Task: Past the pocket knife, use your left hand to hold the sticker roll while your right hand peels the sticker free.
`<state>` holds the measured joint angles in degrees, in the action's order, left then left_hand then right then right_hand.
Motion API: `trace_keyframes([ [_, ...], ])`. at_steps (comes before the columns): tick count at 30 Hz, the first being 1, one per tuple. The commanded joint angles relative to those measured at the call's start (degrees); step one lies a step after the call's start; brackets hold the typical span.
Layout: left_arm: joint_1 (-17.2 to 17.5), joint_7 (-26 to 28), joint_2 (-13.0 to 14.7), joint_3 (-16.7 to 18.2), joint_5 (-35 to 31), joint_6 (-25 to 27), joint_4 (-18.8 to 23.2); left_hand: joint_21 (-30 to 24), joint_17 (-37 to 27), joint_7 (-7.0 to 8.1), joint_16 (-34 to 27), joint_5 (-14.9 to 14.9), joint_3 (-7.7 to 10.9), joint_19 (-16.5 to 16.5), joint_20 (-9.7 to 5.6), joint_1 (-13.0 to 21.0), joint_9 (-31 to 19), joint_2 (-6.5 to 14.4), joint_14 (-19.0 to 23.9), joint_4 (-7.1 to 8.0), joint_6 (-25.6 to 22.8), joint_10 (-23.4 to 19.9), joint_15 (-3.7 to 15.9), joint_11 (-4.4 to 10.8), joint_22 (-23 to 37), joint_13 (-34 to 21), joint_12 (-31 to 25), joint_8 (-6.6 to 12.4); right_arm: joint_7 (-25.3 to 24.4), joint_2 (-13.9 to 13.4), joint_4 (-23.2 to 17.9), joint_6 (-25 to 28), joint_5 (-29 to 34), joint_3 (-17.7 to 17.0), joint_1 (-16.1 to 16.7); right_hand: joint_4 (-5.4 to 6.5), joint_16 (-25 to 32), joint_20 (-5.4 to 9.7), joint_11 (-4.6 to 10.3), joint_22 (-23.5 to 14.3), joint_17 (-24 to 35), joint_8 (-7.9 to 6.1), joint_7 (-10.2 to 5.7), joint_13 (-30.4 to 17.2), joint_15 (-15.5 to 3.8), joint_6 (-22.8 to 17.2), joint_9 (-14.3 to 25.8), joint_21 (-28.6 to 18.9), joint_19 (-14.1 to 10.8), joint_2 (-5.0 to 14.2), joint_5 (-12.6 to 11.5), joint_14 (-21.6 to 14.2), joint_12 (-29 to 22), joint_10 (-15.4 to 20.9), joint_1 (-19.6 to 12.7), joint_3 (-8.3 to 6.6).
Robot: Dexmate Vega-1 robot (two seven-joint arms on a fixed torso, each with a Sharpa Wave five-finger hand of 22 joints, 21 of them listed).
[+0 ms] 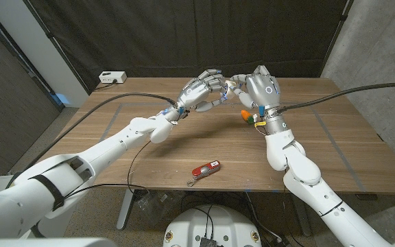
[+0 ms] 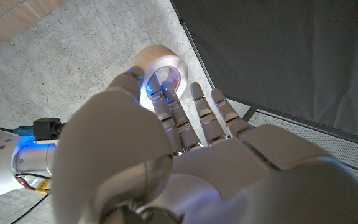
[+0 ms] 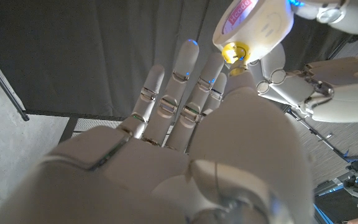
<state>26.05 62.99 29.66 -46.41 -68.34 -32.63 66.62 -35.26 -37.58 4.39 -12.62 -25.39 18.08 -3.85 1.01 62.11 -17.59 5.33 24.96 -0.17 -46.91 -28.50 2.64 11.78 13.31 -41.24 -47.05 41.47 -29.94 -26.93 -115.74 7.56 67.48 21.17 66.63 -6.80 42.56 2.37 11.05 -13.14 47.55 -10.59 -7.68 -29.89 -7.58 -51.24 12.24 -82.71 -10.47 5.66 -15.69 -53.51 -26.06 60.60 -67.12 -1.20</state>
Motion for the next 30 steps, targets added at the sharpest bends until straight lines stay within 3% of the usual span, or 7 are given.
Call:
trace_keyframes([
  [1, 2.11, 1.01, -1.49, 4.84, -5.51, -2.55, 0.36, -0.43, -0.29, 2.2, 0.14, 0.16, -0.19, 0.08, 0.04, 0.29, -0.96, 0.52, 0.5, 0.12, -4.47, -0.04, 9.93, 0.16, 0.01, -0.05, -0.2, 2.04, 5.91, -0.24, -1.98, 3.26, 1.35, -0.06, 0.27, 0.03, -0.4, 5.53, 0.0, 0.13, 0.02, -0.15, 0.24, -0.26, -5.81, 0.35, 0.08, -0.47, 0.29, 0.68, -0.26, 0.44, 0.2, -0.32, 0.01, -0.09],
  [7, 2.49, 1.01, -2.25, 6.29, -6.41, -2.76, -0.08, -0.55, -0.36, 2.13, 0.18, 0.18, -0.29, 0.09, -0.02, 0.34, -1.04, 0.52, 0.55, 0.16, -4.39, -0.07, 9.94, 0.15, -0.02, -0.04, -0.24, 2.02, 10.23, -1.49, -4.35, 3.99, 0.45, -1.61, 1.66, 0.61, -0.88, 5.41, -0.52, 0.91, -0.18, -0.42, 0.39, -0.73, -5.84, 0.44, 0.09, -0.37, 0.06, 2.01, -0.37, 0.89, 0.45, -0.56, 0.43, -0.39],
  [10, 2.4, 1.01, -2.5, 6.44, -6.68, -2.7, -0.42, -0.62, -0.41, 2.34, 0.2, 0.18, -0.34, 0.12, 0.02, 0.38, -1.09, 0.54, 0.58, 0.2, -4.51, -0.09, 9.95, 0.16, -0.03, -0.07, -0.29, 2.06, 13.06, -1.86, -5.91, 5.62, 1.54, -2.36, 2.59, 0.33, -2.26, 5.33, -0.08, 1.71, -0.84, 0.44, 0.13, -0.92, -5.89, 4.78, 0.03, -0.01, 1.07, 3.04, -0.54, 2.47, 2.32, -4.11, -0.35, -1.27],
  [13, 2.2, 1.01, -2.87, 6.52, -6.98, -2.6, -1.01, -0.67, -0.43, 2.23, 0.22, 0.17, -0.4, 0.18, 0.09, 0.39, -1.09, 0.51, 0.61, 0.22, -4.4, -0.1, 9.94, 0.18, -0.05, -0.12, -0.33, 2.0, 14.8, -1.94, -6.97, 6.56, 1.7, -3.22, 3.33, 0.61, -3.85, 5.13, 0.21, 2.0, -1.16, 0.42, -0.44, -1.54, -5.93, 9.05, 0.15, 0.05, 2.77, 4.02, -0.74, 5.1, 4.42, -8.78, -0.42, -2.29],
  [21, 1.91, 1.01, -3.87, 6.77, -7.15, -1.6, -2.43, -0.91, -0.51, 2.2, 0.33, 0.07, -0.52, 0.14, -0.08, 0.5, -1.17, 0.55, 0.59, 0.32, -4.51, -0.06, 9.95, 0.19, -0.1, 0.07, -0.21, 2.02, 19.6, -2.12, -9.91, 9.49, 5.57, -3.77, 4.82, 0.69, -7.15, 5.34, 0.16, 2.26, -1.68, 0.54, -0.32, -2.28, -6.02, 18.56, 0.21, 0.3, 5.33, 3.92, -1.64, 10.18, 8.26, -17.2, -0.87, -4.62],
  [28, 1.52, 1.01, -4.09, 6.02, -7.17, -0.22, -3.11, -1.07, -0.55, 2.47, 0.38, -0.02, -0.62, 0.1, -0.19, 0.6, -1.22, 0.5, 0.63, 0.35, -4.36, -0.18, 9.94, 0.21, -0.13, 0.0, -0.31, 1.94, 20.62, -2.16, -10.28, 10.39, 8.12, -3.64, 5.12, -0.85, -7.84, 6.11, 0.56, 2.23, -1.52, -0.08, -1.61, -2.48, -6.1, 19.4, 0.3, 0.08, 5.8, 3.88, -1.95, 11.2, 8.59, -17.72, -3.35, -6.09],
  [30, 1.41, 1.01, -4.07, 5.81, -7.14, 0.42, -3.1, -1.08, -0.56, 2.37, 0.37, -0.04, -0.62, 0.14, -0.13, 0.63, -1.24, 0.52, 0.67, 0.35, -4.29, -0.17, 9.98, 0.22, -0.14, 0.0, -0.3, 1.92, 20.99, -2.67, -10.78, 9.57, 7.24, -4.11, 5.49, -1.16, -7.81, 6.16, 0.52, 2.41, -1.3, -0.35, -2.07, -2.55, -6.09, 18.94, 0.29, 0.26, 5.71, 2.95, -1.8, 11.18, 8.57, -17.6, -3.54, -5.98],
])
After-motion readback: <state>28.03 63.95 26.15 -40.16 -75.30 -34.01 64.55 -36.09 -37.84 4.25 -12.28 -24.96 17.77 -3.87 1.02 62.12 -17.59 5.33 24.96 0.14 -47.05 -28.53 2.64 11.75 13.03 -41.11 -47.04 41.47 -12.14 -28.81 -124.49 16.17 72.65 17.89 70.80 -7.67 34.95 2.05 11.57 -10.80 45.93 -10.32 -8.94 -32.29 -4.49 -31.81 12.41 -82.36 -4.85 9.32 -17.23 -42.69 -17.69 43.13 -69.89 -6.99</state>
